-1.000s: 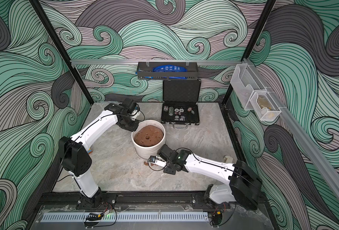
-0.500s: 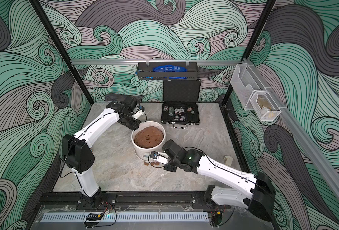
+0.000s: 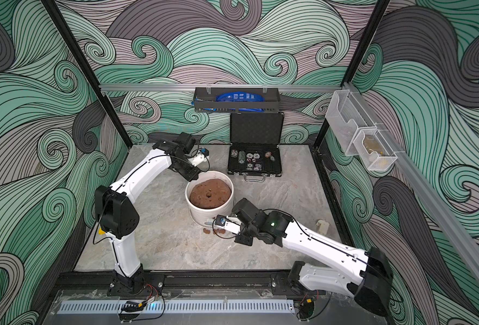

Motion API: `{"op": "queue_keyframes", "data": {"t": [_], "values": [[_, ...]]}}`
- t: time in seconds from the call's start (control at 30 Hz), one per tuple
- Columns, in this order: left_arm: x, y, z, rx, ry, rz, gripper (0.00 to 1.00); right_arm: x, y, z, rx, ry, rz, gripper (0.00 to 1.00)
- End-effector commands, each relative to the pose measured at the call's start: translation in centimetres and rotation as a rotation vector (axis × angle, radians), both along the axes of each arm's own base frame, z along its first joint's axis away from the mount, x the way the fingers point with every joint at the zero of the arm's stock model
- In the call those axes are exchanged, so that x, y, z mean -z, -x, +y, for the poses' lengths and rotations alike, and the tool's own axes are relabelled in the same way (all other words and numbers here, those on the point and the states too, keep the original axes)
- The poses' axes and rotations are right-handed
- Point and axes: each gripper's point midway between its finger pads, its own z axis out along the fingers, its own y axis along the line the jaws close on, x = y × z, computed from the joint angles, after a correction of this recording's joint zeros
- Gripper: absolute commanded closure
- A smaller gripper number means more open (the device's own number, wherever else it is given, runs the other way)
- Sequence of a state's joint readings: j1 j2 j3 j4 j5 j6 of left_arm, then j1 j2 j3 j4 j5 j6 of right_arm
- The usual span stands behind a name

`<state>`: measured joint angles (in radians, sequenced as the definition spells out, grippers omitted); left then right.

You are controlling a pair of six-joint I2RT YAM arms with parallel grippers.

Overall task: Scrub the dried mud off the ceramic pot
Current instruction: Brush off the soil from the pot, then rotate the pot at the center of the board.

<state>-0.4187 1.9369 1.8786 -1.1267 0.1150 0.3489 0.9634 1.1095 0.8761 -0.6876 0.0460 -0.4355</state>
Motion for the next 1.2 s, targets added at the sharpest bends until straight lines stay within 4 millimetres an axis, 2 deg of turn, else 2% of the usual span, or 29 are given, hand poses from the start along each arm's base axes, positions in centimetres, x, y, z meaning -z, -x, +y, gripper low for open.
{"op": "queue_keyframes", "data": {"t": [0.0, 0.17, 0.27, 0.4, 0.43, 0.57, 0.67, 0.8, 0.97, 1.17], "values": [[-1.8, 0.0, -1.2, 0.059, 0.07, -0.005, 0.83, 0.1, -0.1, 0.4, -0.005, -0.008, 0.006, 1.0], [-3.6, 0.2, -1.2, 0.022, 0.094, -0.019, 0.66, 0.1, -0.4, 0.6, -0.002, -0.022, -0.003, 1.0], [-4.1, 0.4, -0.5, -0.045, 0.078, -0.017, 0.56, 0.3, -0.7, 0.5, 0.004, -0.02, -0.01, 1.0], [-5.8, 1.5, 0.8, -0.259, 0.088, 0.026, 0.42, 0.2, -1.0, 0.3, 0.01, -0.03, -0.012, 1.0], [-6.0, 1.8, 1.1, -0.32, 0.097, 0.033, 0.41, 0.2, -1.1, 0.3, 0.012, -0.032, -0.015, 1.0], [-5.9, 4.3, 1.7, -0.505, 0.12, 0.092, 0.41, 0.2, -1.2, 0.4, 0.008, -0.03, -0.017, 1.0], [-6.2, 6.0, 2.1, -0.61, 0.131, 0.065, 0.42, 0.2, -1.2, 0.5, 0.003, -0.029, -0.017, 1.0], [-5.5, 8.1, 2.9, -0.717, 0.145, 0.043, 0.46, 0.1, -1.4, 0.6, 0.0, -0.028, -0.018, 1.0], [-3.6, 9.7, 2.1, -0.785, 0.137, 0.098, 0.49, 0.0, -1.6, 0.9, -0.005, -0.03, -0.023, 1.0], [-1.2, 10.3, 1.8, -0.814, 0.076, 0.103, 0.54, 0.1, -1.4, 0.8, -0.003, -0.031, -0.016, 1.0]]}}
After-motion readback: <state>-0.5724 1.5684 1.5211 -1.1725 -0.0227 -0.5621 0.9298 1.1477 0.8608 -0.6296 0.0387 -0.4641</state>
